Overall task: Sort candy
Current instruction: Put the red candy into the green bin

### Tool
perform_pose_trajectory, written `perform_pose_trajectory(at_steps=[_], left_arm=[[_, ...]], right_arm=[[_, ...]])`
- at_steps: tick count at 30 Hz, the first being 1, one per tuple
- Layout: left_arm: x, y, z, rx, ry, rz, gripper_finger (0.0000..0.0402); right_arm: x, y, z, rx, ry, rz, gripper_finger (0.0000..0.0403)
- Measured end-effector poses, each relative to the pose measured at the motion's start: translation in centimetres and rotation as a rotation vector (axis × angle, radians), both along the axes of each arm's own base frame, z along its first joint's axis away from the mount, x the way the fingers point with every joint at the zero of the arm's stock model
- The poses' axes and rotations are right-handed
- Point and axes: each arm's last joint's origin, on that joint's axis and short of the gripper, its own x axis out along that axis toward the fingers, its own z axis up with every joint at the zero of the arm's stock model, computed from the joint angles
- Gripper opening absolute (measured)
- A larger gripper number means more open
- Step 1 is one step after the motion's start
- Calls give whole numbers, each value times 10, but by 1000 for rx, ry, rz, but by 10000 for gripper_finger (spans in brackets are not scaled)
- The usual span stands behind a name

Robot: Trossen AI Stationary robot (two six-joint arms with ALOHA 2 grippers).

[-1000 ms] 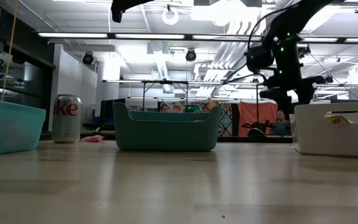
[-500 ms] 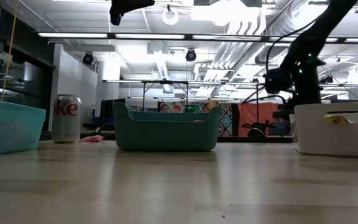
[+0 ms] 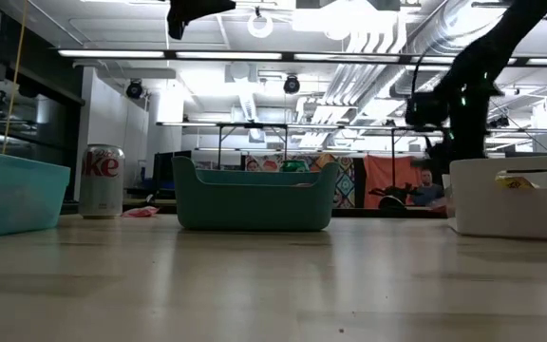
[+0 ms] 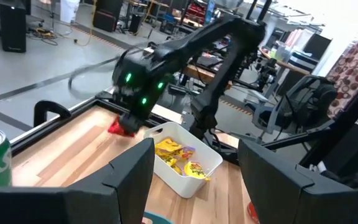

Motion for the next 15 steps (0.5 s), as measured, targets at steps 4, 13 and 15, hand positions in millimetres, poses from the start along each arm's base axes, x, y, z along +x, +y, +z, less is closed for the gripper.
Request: perform_pose_trajectory(at_steps=[4,13,15], left_arm=[[0,1,0,2,0,25,217],[0,1,0,4,-1,41,217],[0,1,0,3,-3,41,217]], right_arm=[[4,-2,43,-151,-146,144,27],[19,47,139,-453,-696,575,22],[25,65,148,-478,-809,620,9]])
